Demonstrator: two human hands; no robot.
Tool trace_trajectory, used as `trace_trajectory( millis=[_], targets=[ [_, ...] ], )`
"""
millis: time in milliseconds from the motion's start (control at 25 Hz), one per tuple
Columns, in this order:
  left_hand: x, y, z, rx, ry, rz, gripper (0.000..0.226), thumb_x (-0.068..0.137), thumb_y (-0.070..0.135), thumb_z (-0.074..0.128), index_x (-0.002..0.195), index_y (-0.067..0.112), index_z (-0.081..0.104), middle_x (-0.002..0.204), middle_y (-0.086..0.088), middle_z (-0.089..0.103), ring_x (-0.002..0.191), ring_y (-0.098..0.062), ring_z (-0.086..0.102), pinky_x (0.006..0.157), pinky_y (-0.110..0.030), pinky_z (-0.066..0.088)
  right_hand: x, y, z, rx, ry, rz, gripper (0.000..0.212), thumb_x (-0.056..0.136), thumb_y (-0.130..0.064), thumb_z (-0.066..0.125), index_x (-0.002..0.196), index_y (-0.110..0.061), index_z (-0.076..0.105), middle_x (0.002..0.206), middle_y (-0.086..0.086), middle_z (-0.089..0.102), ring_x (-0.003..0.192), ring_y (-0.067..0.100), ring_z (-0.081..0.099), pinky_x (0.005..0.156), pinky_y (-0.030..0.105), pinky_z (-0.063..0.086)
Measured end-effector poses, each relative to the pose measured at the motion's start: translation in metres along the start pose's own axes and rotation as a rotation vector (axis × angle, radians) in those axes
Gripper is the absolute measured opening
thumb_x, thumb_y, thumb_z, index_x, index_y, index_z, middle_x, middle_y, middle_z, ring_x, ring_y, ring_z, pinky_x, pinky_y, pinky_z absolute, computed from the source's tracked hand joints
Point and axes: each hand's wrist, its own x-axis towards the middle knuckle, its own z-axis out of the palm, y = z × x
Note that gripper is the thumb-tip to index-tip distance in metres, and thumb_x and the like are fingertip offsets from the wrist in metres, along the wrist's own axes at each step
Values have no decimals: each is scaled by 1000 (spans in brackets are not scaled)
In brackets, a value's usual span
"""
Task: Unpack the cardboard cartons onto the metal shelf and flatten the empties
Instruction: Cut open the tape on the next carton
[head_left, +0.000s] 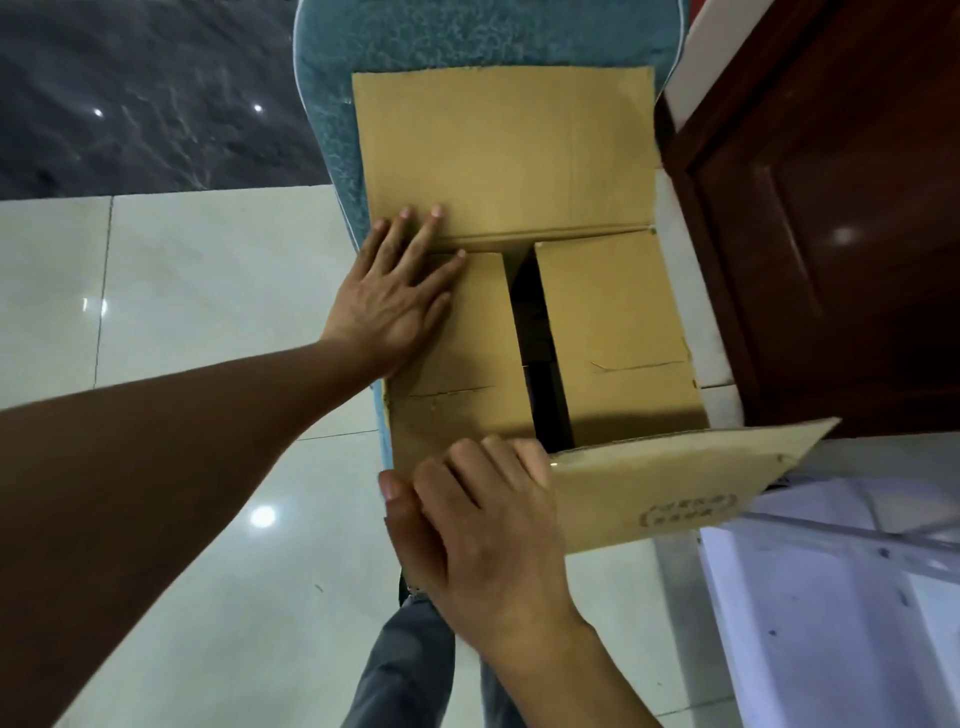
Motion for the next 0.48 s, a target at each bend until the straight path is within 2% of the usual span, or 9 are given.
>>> trace_trajectory(
  millis=[120,280,480],
  targets=[
    [-5,9,-4,-1,-12,-42,56,106,46,14,158,28,25,168,-11,4,154,-37,4,125,-50,7,-2,-2,-21,92,-70,21,35,104,-32,51,77,-15,64,72,0,55,65,18,45,63,37,39],
    [-17,38,-11,-131,-10,-181,57,104,44,21,156,22,32,166,-15,15,153,-37,12,124,-49,10,4,-8,-59,89,-164,135,33,106,-32,45,83,-19,64,72,-3,52,59,13,46,50,34,44],
    [-30,86,-26,-267,-70,-267,63,101,48,18,160,27,17,167,-14,7,154,-34,3,125,-49,6,9,8,-100,9,-384,246,28,100,-44,39,81,-32,55,66,-16,47,49,4,46,42,14,43]
  ],
)
